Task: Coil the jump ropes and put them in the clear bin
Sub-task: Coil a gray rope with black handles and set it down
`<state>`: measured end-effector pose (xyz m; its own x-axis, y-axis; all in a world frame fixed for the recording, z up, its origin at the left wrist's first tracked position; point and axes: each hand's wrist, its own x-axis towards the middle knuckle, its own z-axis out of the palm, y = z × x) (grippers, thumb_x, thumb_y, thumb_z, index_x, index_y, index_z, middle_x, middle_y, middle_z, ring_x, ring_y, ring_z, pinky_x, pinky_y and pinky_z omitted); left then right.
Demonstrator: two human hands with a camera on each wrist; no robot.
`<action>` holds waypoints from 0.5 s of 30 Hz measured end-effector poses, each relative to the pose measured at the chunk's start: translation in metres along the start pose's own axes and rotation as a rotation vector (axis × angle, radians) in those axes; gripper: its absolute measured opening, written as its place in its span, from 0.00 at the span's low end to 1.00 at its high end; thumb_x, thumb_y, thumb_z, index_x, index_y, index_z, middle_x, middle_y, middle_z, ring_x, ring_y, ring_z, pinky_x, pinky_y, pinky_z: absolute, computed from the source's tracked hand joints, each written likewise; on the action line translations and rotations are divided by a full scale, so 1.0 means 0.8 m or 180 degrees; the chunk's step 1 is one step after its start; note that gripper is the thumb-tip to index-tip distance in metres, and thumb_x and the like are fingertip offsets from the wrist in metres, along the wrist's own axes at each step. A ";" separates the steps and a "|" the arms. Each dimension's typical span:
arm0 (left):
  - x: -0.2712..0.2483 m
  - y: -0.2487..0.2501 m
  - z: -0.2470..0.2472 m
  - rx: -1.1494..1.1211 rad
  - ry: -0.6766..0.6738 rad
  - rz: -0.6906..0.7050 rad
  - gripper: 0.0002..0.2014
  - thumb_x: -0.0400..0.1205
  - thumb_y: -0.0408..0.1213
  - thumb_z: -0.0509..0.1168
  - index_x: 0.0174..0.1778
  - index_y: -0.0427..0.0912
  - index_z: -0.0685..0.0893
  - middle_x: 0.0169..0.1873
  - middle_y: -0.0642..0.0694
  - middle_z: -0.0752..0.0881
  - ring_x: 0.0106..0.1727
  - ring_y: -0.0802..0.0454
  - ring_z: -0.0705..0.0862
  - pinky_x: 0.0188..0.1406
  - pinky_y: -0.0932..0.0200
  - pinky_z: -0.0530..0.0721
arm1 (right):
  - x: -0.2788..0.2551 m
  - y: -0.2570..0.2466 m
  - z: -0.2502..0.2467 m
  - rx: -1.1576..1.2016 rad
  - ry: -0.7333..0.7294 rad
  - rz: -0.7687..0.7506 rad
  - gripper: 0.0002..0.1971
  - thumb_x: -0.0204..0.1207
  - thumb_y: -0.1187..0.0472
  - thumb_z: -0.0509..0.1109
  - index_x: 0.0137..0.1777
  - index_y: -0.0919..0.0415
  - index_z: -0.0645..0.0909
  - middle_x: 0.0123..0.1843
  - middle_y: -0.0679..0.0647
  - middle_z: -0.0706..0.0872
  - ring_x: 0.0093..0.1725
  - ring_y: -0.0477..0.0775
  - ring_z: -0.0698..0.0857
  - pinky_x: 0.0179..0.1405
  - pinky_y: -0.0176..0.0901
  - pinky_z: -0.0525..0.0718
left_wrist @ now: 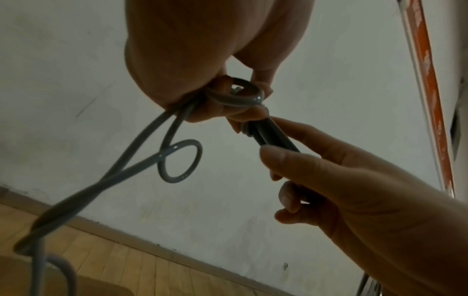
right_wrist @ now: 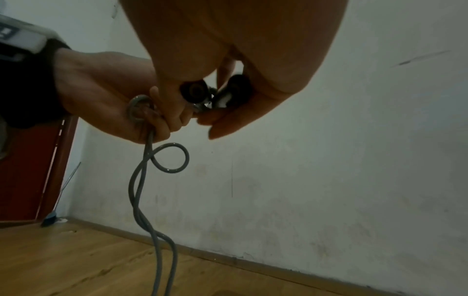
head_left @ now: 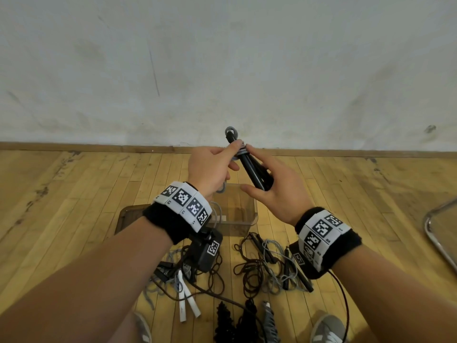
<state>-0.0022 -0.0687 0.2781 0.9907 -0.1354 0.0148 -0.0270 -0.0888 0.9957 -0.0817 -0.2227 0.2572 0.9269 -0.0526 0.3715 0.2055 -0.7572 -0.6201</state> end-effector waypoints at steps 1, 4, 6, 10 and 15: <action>0.000 0.000 0.000 -0.0089 -0.0040 -0.0014 0.17 0.84 0.53 0.72 0.44 0.42 0.94 0.24 0.50 0.87 0.20 0.58 0.76 0.25 0.64 0.76 | 0.001 -0.002 -0.001 0.0137 0.0042 0.0103 0.40 0.74 0.47 0.81 0.83 0.37 0.66 0.60 0.33 0.82 0.55 0.34 0.82 0.54 0.23 0.78; 0.002 -0.001 0.001 -0.0258 -0.0189 -0.0032 0.19 0.86 0.50 0.70 0.45 0.35 0.93 0.24 0.51 0.85 0.20 0.57 0.74 0.23 0.63 0.73 | 0.003 -0.010 -0.006 0.1385 -0.0106 0.0711 0.38 0.75 0.56 0.82 0.83 0.41 0.68 0.53 0.53 0.90 0.44 0.49 0.92 0.47 0.40 0.91; 0.001 -0.003 0.003 -0.0337 -0.0305 -0.0032 0.20 0.87 0.48 0.69 0.46 0.33 0.92 0.26 0.49 0.84 0.21 0.56 0.74 0.24 0.61 0.71 | 0.003 -0.016 -0.010 0.2253 -0.0390 0.1103 0.33 0.80 0.63 0.76 0.82 0.46 0.69 0.50 0.65 0.92 0.41 0.60 0.93 0.43 0.49 0.93; -0.003 -0.002 0.004 -0.0351 -0.0501 0.0003 0.17 0.88 0.49 0.67 0.43 0.42 0.92 0.29 0.47 0.87 0.28 0.55 0.83 0.30 0.61 0.76 | 0.003 -0.011 -0.012 0.2510 -0.0608 0.1130 0.25 0.86 0.62 0.68 0.81 0.47 0.71 0.41 0.58 0.89 0.35 0.55 0.88 0.39 0.47 0.90; -0.002 -0.003 0.002 0.0058 -0.0870 0.0185 0.12 0.90 0.46 0.65 0.54 0.45 0.92 0.36 0.47 0.93 0.40 0.53 0.92 0.48 0.58 0.87 | 0.011 0.004 -0.018 0.1842 -0.0251 0.0833 0.24 0.87 0.63 0.68 0.81 0.51 0.73 0.36 0.53 0.84 0.30 0.48 0.82 0.33 0.42 0.84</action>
<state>-0.0040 -0.0696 0.2756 0.9147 -0.4018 0.0441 -0.0875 -0.0904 0.9920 -0.0776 -0.2349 0.2688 0.9852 -0.1233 0.1190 0.0851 -0.2506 -0.9643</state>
